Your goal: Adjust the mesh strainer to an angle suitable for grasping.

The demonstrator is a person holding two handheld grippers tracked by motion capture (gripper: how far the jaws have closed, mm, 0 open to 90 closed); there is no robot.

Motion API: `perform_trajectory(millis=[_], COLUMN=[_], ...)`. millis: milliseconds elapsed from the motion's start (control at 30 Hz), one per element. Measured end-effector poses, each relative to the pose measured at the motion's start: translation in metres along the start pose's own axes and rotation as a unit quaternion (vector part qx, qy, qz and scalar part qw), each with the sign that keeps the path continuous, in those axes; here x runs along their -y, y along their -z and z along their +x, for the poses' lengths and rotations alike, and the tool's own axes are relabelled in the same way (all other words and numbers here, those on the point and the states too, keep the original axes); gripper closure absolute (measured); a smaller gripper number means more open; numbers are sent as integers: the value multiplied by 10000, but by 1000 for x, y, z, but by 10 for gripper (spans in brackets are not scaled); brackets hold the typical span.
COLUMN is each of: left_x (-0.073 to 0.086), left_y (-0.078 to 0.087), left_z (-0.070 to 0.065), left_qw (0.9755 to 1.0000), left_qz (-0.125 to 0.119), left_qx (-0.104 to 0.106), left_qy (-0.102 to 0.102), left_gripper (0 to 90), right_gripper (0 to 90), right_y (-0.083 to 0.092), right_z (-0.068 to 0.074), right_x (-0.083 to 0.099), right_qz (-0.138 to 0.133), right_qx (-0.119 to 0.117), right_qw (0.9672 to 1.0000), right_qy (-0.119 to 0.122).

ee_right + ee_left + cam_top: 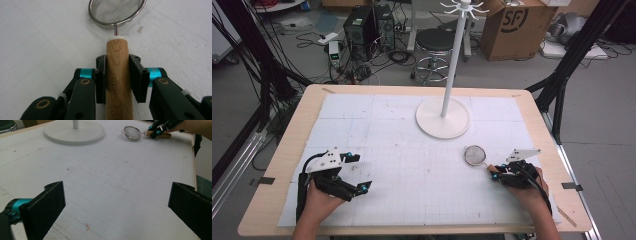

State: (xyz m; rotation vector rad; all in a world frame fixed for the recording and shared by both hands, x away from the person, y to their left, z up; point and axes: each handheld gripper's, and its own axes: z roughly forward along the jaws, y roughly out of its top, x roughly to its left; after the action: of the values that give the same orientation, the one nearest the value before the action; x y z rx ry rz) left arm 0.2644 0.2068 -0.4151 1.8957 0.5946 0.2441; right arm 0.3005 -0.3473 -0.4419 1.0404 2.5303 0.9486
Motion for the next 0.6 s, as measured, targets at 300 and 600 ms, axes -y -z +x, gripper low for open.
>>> perform_trajectory(millis=[300,600], left_x=[0,0], left_y=[0,-2], left_z=[0,-1], left_qw=[10000,10000], left_qz=[2,3], left_qx=[8,28], left_qy=[-9,8], left_gripper=[16,16], right_gripper=[696,697], right_y=[-9,-22], right_z=[15,35], right_x=[-12,-26], right_qz=[-36,-33], right_qx=[-281,-565], right_qw=[9992,9970], right_qy=[271,528])
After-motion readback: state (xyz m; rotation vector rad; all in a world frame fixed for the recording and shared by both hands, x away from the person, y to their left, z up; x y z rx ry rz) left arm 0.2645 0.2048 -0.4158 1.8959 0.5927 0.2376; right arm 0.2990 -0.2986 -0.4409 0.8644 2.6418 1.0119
